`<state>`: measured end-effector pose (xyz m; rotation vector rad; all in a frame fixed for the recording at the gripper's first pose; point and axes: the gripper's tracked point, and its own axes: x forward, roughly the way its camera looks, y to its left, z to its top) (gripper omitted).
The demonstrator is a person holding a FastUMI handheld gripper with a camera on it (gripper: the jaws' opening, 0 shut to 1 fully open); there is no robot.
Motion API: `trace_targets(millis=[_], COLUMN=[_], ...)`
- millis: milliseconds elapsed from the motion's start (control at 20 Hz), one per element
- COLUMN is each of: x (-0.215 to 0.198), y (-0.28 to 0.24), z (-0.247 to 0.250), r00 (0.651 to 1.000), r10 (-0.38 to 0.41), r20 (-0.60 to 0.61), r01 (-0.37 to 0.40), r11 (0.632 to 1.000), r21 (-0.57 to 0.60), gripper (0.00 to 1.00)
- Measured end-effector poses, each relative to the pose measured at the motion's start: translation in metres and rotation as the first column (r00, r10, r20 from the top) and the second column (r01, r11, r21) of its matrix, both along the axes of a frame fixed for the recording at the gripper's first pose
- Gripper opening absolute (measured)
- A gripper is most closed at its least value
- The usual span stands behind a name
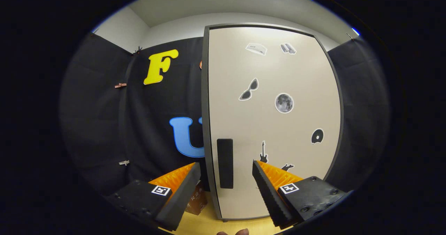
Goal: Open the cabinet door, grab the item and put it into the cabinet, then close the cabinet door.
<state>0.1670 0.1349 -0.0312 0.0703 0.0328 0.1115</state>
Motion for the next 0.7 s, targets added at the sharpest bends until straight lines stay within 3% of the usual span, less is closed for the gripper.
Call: trace_targets(millis=[300,350,450,550,700], x=[0.035,0.04,0.052,0.057,0.062], y=[0.012,0.013,0.01,0.006,0.004], z=[-0.007,-0.01,-0.019,-0.024,-0.028], r00=[0.999,0.999,0.998,0.997,0.996], r10=[-0.025,-0.029,-0.061,-0.078,-0.085], r20=[0.027,0.015,-0.006,-0.018,-0.017], r01=[0.026,0.029,0.061,0.078,0.085], r11=[1.0,0.999,0.998,0.997,0.996], r21=[-0.014,-0.014,-0.019,-0.01,0.009], gripper=[0.93,0.81,0.76,0.43,0.38])
